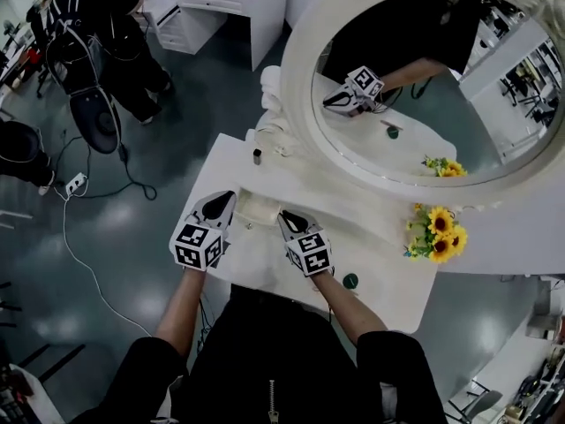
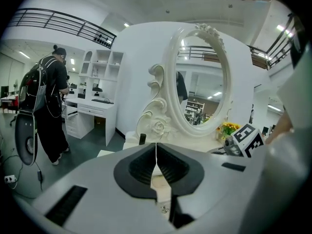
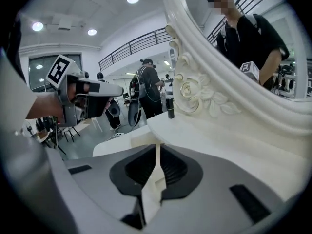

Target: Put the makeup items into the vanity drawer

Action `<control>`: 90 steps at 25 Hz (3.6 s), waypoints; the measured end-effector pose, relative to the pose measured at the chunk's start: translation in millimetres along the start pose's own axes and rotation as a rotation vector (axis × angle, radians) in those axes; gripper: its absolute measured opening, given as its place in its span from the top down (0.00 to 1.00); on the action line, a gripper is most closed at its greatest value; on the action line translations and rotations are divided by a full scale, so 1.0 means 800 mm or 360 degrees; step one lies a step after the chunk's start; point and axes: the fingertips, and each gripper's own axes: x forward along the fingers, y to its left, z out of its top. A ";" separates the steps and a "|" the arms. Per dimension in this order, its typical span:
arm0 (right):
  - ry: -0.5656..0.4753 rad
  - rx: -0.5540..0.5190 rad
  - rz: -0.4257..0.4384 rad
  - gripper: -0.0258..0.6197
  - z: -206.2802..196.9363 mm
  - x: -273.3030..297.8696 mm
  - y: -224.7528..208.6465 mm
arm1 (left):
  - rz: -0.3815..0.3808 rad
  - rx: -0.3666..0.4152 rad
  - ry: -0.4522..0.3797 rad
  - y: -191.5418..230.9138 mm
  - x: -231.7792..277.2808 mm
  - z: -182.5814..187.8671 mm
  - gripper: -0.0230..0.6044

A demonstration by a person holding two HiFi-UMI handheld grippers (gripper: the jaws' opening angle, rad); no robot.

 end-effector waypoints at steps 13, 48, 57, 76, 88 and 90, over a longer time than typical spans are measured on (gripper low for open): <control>-0.0394 0.0096 -0.0351 0.95 0.034 -0.164 -0.081 | -0.0152 0.0144 -0.0046 -0.099 0.021 0.022 0.93; -0.0003 0.0135 -0.0466 0.76 -0.221 -0.310 -0.125 | -0.0447 0.0261 0.0113 -0.260 0.048 -0.045 0.93; 0.0366 0.0250 -0.0370 0.77 -0.316 -0.272 -0.116 | -0.0378 0.0250 0.0145 -0.246 0.028 -0.057 0.93; 0.0398 0.0101 -0.0457 0.95 -0.294 -0.266 -0.116 | -0.0299 0.0193 0.0134 -0.217 0.003 -0.067 0.93; -0.0226 0.0074 -0.0724 0.95 -0.100 -0.335 -0.184 | -0.0300 0.0168 0.0056 -0.206 0.010 -0.049 0.93; -0.0337 0.0052 -0.0771 0.95 -0.067 -0.350 -0.190 | -0.0301 0.0167 0.0041 -0.203 0.014 -0.045 0.93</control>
